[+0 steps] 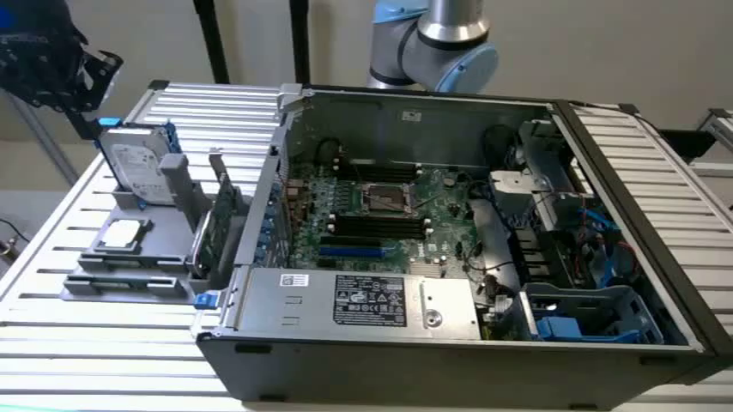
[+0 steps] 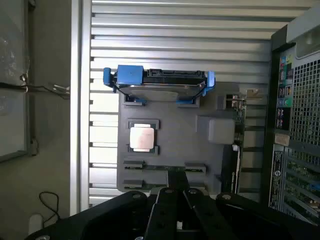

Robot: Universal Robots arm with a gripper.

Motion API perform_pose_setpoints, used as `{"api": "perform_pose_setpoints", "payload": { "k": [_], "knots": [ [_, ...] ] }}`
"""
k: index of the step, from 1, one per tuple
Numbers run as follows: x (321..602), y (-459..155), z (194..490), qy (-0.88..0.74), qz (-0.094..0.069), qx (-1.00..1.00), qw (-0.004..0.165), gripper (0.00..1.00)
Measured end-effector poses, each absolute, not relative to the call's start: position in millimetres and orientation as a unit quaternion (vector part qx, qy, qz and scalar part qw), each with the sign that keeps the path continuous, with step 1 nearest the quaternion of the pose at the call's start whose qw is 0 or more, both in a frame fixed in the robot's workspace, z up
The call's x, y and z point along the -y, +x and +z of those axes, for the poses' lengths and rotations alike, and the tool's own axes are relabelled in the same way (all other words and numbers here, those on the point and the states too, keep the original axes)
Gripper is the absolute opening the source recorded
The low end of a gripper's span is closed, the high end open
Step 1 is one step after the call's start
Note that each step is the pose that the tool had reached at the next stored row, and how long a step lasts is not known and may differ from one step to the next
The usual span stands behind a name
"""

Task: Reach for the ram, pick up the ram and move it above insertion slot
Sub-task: 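Reach for the ram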

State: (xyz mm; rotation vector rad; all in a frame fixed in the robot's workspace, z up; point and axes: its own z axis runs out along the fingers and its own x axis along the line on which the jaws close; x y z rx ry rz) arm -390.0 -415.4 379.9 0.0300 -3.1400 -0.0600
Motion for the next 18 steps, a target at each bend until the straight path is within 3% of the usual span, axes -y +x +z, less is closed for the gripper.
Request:
{"api": "perform_pose_setpoints", "payload": {
  "k": [18],
  "knots": [
    [423.8,-390.0,379.1,0.010,-0.020,1.000,0.000,0.11]
  ]
}}
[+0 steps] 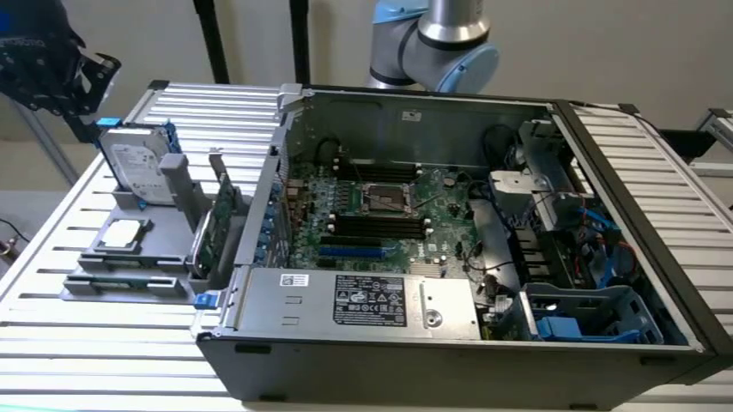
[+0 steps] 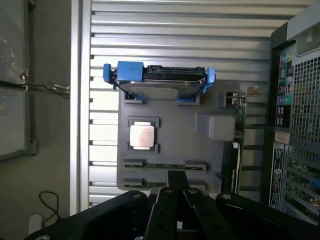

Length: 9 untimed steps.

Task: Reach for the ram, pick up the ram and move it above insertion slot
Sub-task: 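Reach for the ram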

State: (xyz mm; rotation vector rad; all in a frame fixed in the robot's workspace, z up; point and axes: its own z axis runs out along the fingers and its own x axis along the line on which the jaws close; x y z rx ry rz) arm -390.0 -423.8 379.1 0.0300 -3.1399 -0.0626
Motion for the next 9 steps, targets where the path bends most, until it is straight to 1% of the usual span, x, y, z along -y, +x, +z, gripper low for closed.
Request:
{"api": "perform_pose_setpoints", "payload": {
  "k": [9],
  "knots": [
    [457.7,-389.8,370.2,0.010,-0.020,1.000,0.000,0.11]
  ]
}}
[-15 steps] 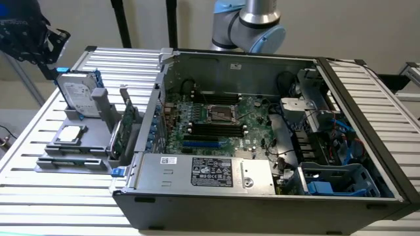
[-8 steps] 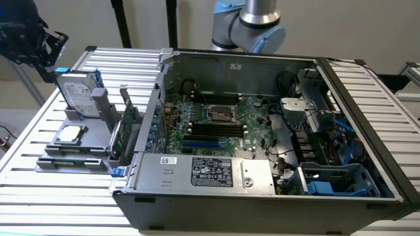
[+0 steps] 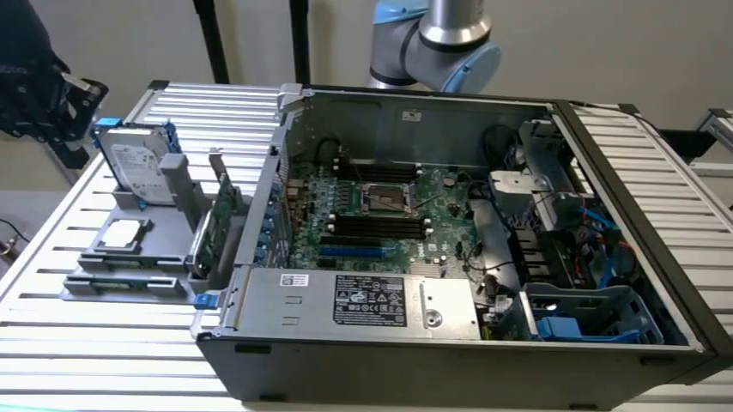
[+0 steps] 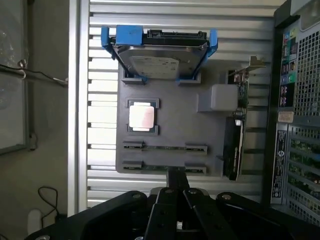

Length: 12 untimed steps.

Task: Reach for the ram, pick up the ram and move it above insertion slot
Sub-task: 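Reach for the ram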

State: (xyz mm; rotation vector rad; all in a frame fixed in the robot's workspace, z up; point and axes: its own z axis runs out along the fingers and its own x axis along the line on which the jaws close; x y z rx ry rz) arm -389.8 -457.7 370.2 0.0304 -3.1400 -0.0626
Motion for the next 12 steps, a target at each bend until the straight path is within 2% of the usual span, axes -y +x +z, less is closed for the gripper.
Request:
{"api": "perform_pose_setpoints", "payload": {
  "k": [12],
  "knots": [
    [476.5,-387.4,348.3,0.013,-0.020,1.000,0.001,0.11]
  ]
}}
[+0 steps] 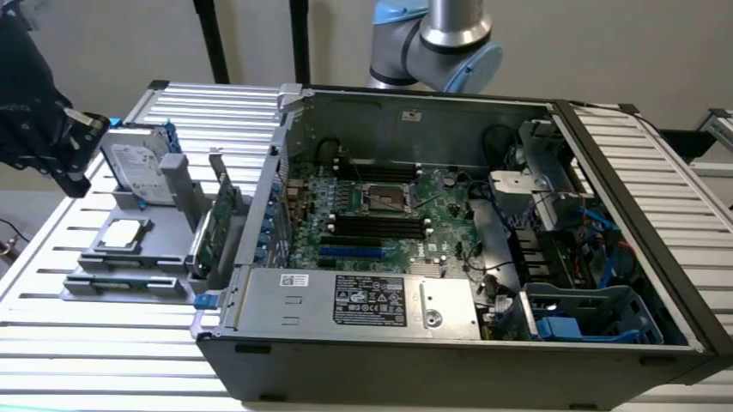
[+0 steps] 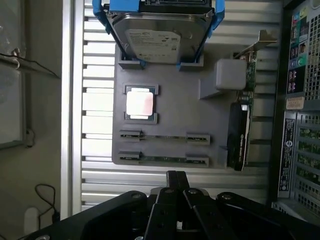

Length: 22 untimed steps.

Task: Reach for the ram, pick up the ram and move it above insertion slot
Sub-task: 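Reach for the ram, then pick up the ram and move it above insertion slot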

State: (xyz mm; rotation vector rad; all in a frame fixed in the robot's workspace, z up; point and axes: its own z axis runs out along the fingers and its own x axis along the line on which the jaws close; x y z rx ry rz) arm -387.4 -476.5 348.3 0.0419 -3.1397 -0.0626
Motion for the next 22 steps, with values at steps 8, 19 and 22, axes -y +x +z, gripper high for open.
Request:
{"api": "perform_pose_setpoints", "payload": {
  "k": [8,19,22],
  "knots": [
    [476.8,-385.9,339.1,0.068,-0.020,0.998,0.002,0.11],
    [476.8,-385.9,331.2,0.167,-0.020,0.986,0.004,0.11],
    [476.9,-385.9,331.0,0.194,-0.019,0.981,0.004,0.11]
  ]
}}
